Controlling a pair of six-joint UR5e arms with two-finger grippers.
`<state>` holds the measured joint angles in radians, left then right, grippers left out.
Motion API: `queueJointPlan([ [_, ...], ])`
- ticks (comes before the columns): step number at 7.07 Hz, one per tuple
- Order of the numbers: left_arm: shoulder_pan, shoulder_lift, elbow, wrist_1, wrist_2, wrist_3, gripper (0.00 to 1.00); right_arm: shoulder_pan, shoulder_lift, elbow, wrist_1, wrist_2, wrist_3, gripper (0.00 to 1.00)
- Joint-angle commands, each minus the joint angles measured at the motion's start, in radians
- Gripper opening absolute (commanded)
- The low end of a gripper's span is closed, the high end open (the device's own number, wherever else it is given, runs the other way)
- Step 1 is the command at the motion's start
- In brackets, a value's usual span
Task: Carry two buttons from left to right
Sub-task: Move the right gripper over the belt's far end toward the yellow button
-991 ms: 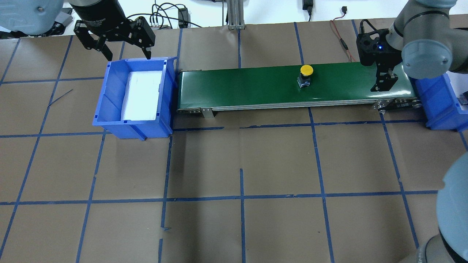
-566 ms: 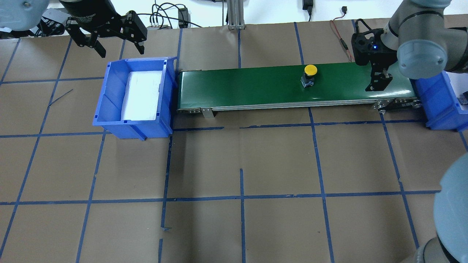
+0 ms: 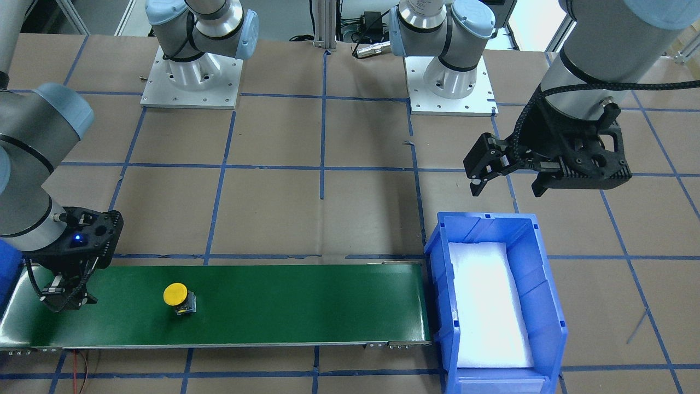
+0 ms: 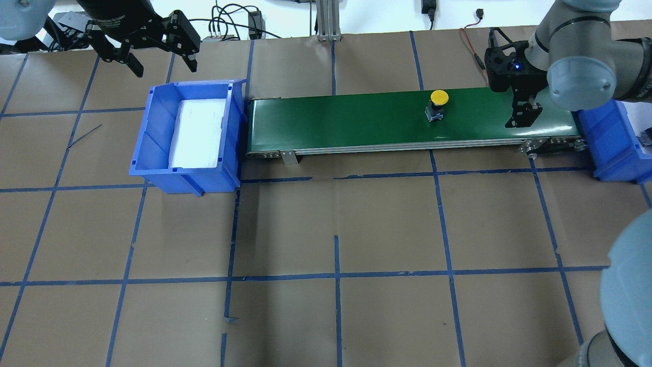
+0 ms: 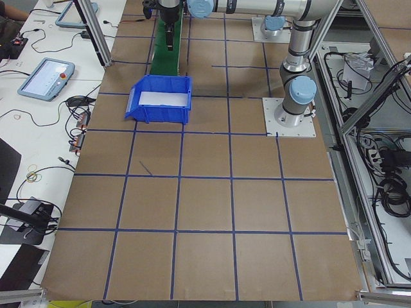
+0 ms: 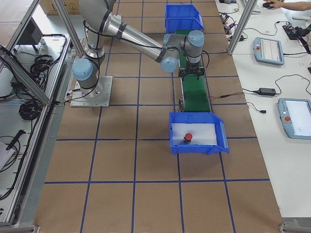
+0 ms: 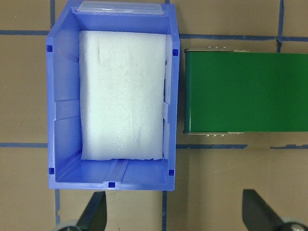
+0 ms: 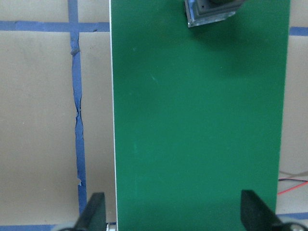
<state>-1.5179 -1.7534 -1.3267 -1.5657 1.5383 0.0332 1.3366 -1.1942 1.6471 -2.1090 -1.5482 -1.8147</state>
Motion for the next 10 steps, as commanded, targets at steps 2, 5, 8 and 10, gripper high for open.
queueJointPlan([
  [2,0.007,0.002,-0.008,0.001,0.003,0.011,1.0,-0.001,0.004,0.0,-0.002,-0.003,-0.002,1.0],
  [5,0.018,0.0,-0.006,0.003,-0.02,0.011,1.0,-0.001,0.015,-0.004,-0.017,-0.001,-0.009,1.0],
  [8,0.018,-0.001,-0.009,0.006,-0.021,0.011,1.0,-0.001,0.05,-0.053,-0.014,-0.024,-0.031,1.0],
  [10,0.018,-0.003,-0.009,0.006,-0.021,0.011,1.0,-0.001,0.077,-0.085,-0.014,-0.023,-0.032,1.0],
])
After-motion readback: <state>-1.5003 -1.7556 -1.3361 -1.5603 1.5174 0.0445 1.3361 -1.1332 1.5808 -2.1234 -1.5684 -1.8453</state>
